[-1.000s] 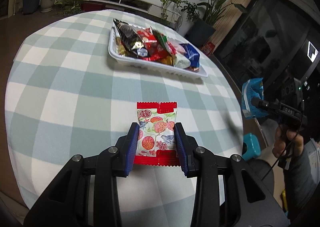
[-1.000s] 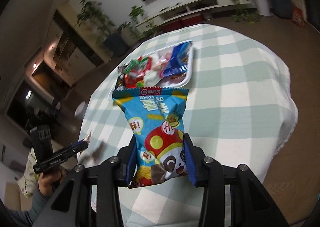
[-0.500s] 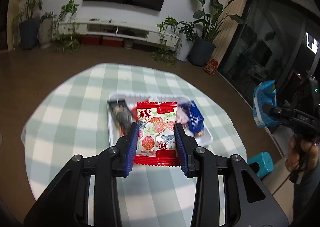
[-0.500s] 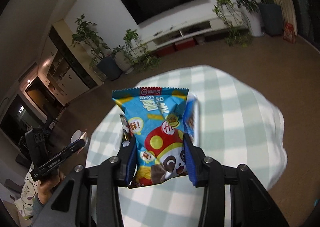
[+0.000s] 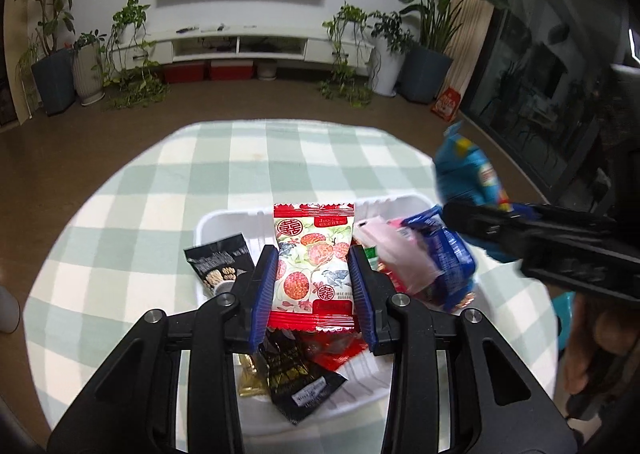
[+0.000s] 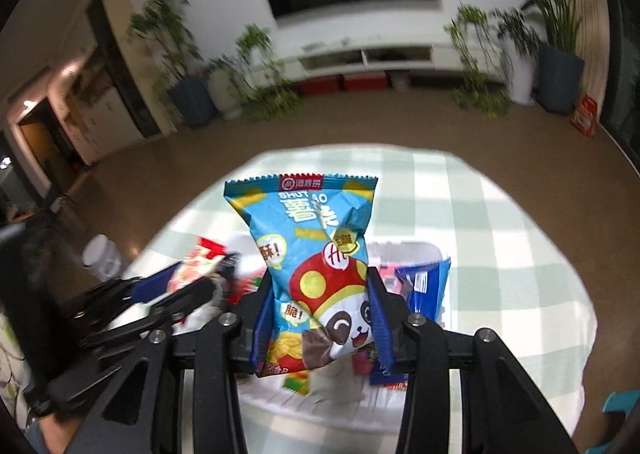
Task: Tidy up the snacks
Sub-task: 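Carry the candy packet and panda bag over the white tray with both tools, then open both tools to drop the candy packet and panda bag into the tray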
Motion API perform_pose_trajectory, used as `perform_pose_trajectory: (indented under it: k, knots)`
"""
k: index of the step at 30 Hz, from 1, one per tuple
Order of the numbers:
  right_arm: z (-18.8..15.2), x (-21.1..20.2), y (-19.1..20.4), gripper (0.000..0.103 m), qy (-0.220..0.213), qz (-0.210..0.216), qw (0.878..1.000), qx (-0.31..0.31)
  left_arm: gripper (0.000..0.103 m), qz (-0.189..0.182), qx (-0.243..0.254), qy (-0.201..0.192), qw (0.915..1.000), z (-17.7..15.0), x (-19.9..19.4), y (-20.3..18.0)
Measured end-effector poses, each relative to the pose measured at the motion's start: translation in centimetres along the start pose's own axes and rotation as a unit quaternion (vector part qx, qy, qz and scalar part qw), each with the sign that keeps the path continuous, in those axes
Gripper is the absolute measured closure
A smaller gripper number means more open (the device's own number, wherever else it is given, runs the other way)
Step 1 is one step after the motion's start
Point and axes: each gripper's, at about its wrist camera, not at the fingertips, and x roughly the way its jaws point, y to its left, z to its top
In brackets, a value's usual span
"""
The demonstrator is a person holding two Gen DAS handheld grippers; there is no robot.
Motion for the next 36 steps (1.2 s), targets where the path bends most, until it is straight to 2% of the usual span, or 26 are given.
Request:
perform_pose_trajectory:
  k: [7,15,22,36]
  knots:
    - [-1.9,5.0,-0.3,0.058,0.048,-0.04,0.998,-0.021,0.069,0.004,0.006,0.023,0.9997,-1.4,4.2,0.6]
    - [-2.4,6.8,1.5,0.058,0.063,-0.074,0.993,-0.064,0.069,0.009,0.002,0.038,0.9992,-1.7,6.4,1.5]
    - [-3.1,7.8,1.5,0.059,0.078,-0.065,0.993,-0.057,0.069,0.007,-0.008,0.046,0.9989,-1.9,7.7,2.1]
    - [-3.5,8.4,1.1,0.058,0.068,-0.052,0.995,-0.043,0.068,0.011,-0.01,0.047,0.9988,-2.1,8.3,2.2]
